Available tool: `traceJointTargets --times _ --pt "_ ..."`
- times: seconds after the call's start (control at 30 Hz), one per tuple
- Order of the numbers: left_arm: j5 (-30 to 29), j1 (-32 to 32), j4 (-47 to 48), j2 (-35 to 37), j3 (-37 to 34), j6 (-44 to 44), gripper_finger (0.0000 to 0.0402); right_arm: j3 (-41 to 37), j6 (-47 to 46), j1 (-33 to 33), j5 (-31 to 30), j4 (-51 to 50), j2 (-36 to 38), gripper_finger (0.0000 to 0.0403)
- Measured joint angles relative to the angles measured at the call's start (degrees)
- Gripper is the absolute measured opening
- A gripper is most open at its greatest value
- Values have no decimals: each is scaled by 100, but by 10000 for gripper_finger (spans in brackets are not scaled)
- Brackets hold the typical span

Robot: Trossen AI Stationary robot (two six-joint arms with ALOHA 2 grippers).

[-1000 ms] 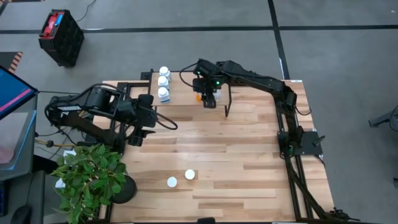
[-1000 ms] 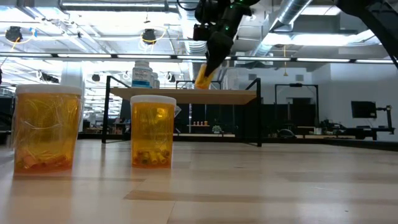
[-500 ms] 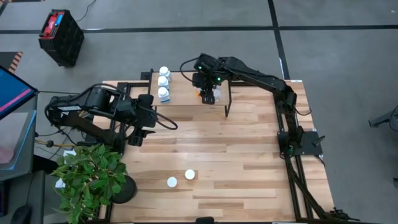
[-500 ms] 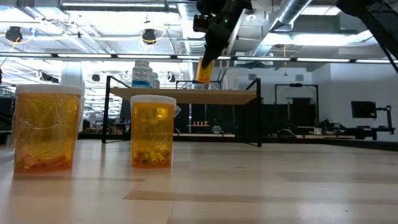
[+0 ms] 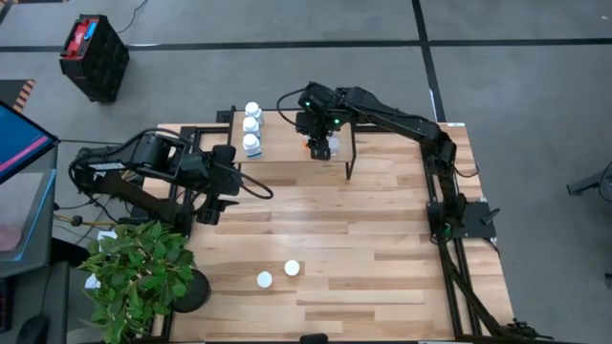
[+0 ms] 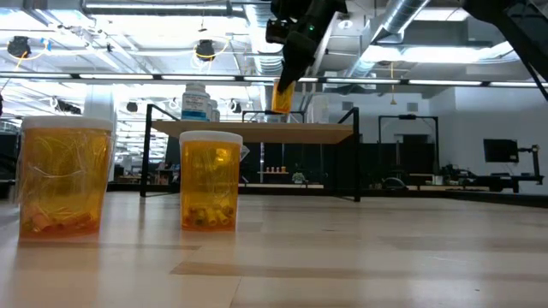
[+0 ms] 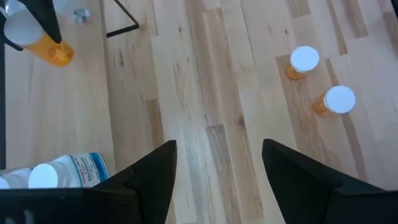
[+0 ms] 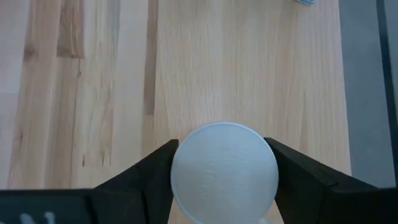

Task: Pick and place medicine bottles onto shelf by color
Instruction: Put the right orange pill bottle on the shelf

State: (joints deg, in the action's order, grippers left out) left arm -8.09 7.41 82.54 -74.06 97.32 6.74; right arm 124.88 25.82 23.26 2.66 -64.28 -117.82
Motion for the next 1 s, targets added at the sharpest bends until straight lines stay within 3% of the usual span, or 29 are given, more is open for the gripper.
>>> traceJointTargets --times 0.57,1.0 --pt "13 1 4 0 0 -57 224 -6 -728 -50 44 -351 -87 249" --pt "16 1 4 0 0 -144 224 -2 -723 -125 45 73 -153 252"
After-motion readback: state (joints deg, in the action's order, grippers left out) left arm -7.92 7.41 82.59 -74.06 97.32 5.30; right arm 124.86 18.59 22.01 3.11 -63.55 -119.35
